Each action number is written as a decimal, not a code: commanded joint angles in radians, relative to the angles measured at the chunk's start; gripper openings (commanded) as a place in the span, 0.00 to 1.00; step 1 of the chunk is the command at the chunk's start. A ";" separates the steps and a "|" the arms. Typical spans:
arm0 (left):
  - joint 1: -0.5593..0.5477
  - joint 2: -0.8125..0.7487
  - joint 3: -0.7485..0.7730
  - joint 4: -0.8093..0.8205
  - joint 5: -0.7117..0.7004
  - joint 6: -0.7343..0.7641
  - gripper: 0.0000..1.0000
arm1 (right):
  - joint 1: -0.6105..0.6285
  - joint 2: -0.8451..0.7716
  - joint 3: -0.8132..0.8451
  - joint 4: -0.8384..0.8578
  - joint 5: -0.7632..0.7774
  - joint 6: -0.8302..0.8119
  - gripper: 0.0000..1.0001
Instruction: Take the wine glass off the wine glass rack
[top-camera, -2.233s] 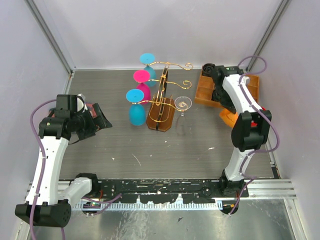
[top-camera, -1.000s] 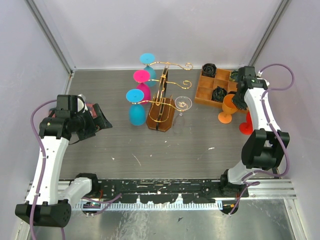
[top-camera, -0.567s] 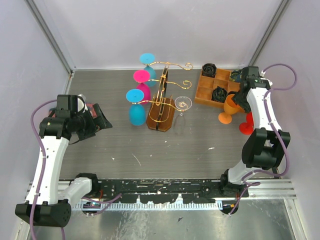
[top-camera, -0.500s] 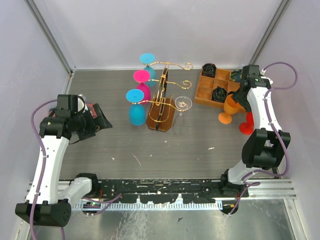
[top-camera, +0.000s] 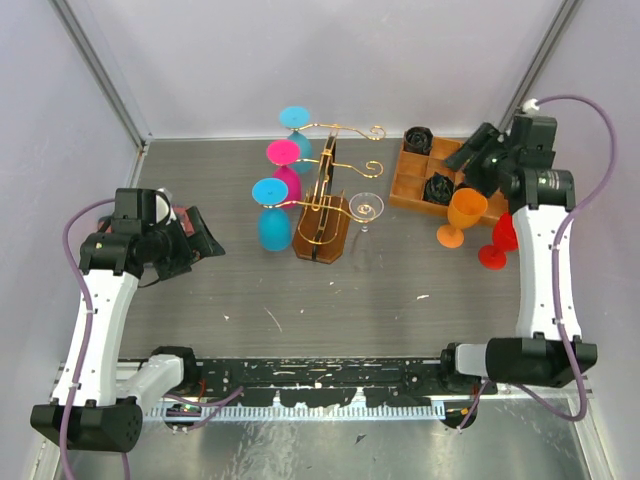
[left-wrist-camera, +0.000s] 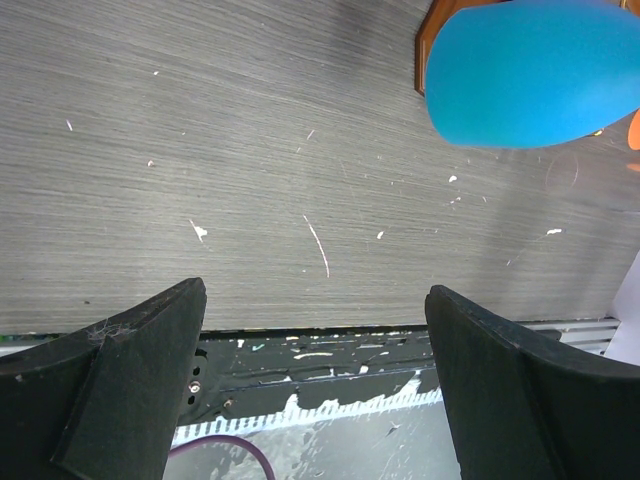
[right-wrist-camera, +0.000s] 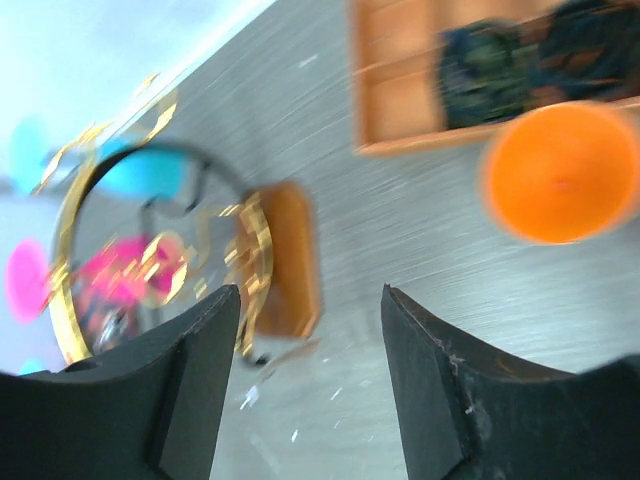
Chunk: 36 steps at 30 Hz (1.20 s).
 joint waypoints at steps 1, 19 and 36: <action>0.002 -0.007 -0.010 0.028 0.011 -0.003 0.98 | 0.114 -0.073 -0.053 0.120 -0.389 0.021 0.64; 0.002 -0.017 0.016 0.021 0.023 -0.030 0.98 | 0.361 -0.060 -0.189 0.157 -0.342 0.042 0.49; 0.002 -0.016 0.005 0.028 0.032 -0.032 0.99 | 0.373 -0.061 -0.215 0.203 -0.398 0.063 0.01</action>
